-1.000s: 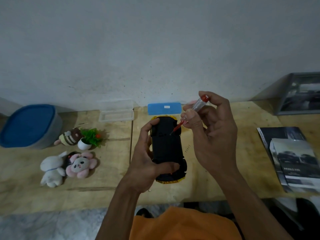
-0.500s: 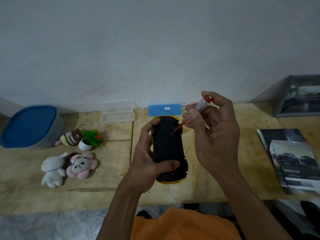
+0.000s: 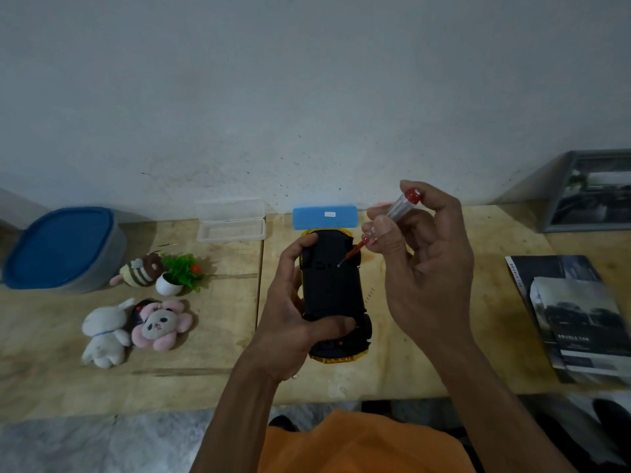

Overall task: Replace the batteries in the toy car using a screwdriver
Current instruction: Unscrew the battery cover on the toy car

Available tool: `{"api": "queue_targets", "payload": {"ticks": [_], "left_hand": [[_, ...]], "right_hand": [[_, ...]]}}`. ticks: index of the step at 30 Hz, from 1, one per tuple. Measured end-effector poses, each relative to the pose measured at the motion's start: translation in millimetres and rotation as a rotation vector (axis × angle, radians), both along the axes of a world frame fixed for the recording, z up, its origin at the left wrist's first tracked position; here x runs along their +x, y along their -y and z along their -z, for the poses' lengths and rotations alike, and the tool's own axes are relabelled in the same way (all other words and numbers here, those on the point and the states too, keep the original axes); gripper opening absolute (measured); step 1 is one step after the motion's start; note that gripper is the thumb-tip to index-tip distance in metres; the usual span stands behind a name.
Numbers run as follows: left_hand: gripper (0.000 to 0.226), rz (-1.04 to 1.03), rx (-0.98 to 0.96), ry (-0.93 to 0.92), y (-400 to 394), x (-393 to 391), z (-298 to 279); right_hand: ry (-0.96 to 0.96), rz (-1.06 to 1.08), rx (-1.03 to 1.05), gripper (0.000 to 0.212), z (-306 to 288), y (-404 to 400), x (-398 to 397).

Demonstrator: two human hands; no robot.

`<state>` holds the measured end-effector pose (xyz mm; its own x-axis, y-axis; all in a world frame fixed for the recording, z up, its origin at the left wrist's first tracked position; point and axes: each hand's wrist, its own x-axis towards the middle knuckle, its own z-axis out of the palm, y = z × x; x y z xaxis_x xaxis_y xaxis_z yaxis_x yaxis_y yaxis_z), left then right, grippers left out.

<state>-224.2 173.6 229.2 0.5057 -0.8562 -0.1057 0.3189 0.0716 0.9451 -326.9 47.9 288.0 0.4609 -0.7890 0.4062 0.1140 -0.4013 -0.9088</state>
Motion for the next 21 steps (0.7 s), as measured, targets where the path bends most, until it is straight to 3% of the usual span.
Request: {"api": "queue_targets", "payload": {"ticks": [21], "left_hand": [[0.105, 0.015, 0.001, -0.034, -1.2, -7.9, 0.8]], "right_hand": [[-0.077, -0.102, -0.196, 0.049, -7.5, 9.1, -1.1]]}}
